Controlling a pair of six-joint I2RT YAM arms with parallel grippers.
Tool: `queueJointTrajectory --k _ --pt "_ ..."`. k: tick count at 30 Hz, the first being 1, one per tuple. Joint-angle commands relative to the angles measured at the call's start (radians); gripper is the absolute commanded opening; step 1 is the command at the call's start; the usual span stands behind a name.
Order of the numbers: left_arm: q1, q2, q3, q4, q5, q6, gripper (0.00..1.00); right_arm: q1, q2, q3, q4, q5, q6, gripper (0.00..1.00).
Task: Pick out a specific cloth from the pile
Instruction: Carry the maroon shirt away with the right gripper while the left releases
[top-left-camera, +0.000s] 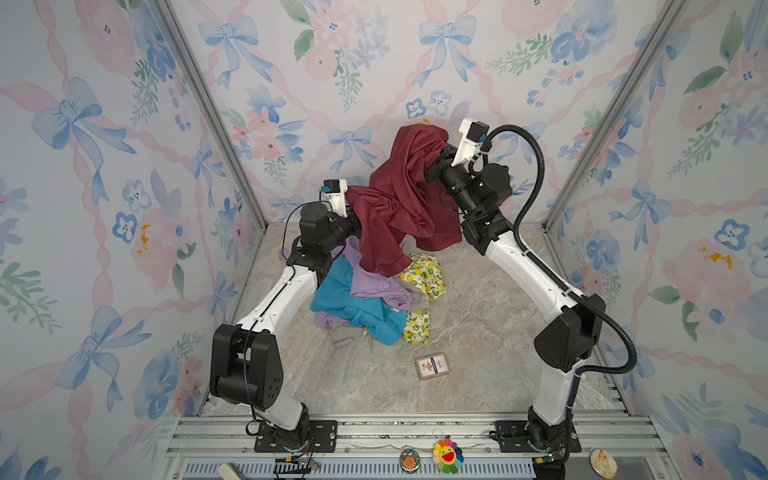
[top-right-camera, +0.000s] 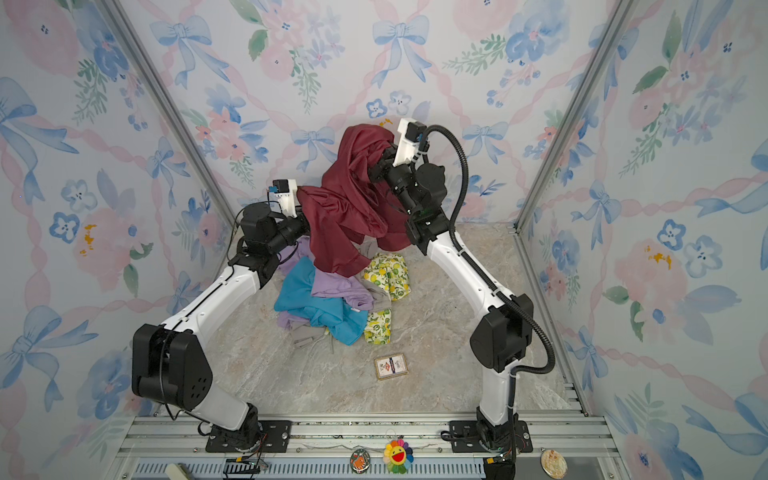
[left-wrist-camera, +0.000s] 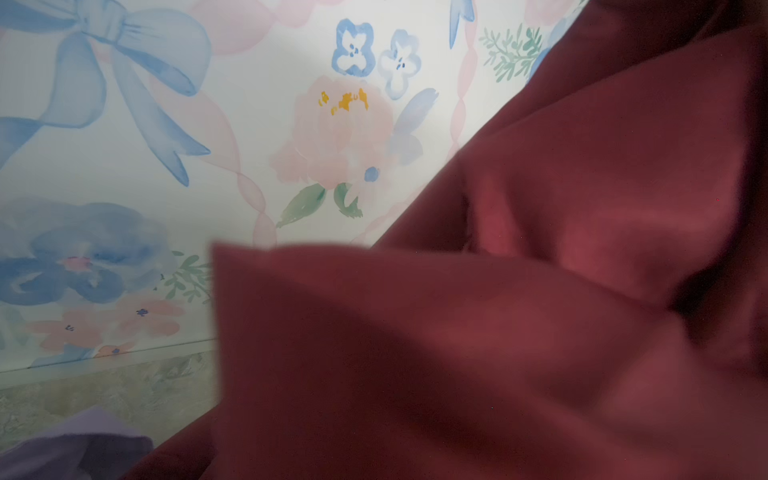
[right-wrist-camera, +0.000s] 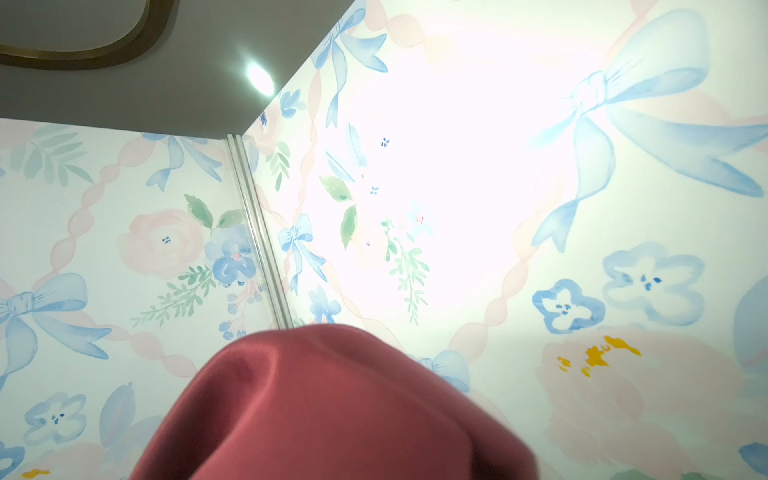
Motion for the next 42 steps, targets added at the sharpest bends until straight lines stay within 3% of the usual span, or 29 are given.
queueJointTrajectory --k 1,5,10,22,28,36,42 --pt "-0.012 0.002 0.043 -0.009 -0.015 0.038 0.64 -0.017 -0.026 0.098 -0.086 0.01 0.007 0.0" --pt "-0.05 0.0 0.035 -0.091 -0.091 0.143 0.76 -0.049 -0.055 0.134 -0.157 0.027 0.008 0.0" --pt "-0.089 -0.003 0.021 -0.1 -0.127 0.17 0.83 -0.119 -0.105 0.186 -0.25 0.046 0.016 0.0" --pt "-0.241 0.014 0.059 -0.124 -0.13 0.199 0.92 -0.39 -0.17 0.408 -0.53 -0.004 0.066 0.0" --pt "-0.33 -0.01 0.096 -0.212 -0.137 0.273 0.96 -0.538 -0.204 0.385 -0.574 -0.058 0.147 0.0" --pt "-0.379 -0.094 0.058 -0.343 -0.164 0.394 0.97 -0.644 -0.183 0.375 -0.63 -0.113 0.184 0.0" --pt "-0.379 -0.134 -0.021 -0.357 -0.199 0.416 0.98 -0.687 -0.131 0.4 -0.688 -0.116 0.154 0.0"
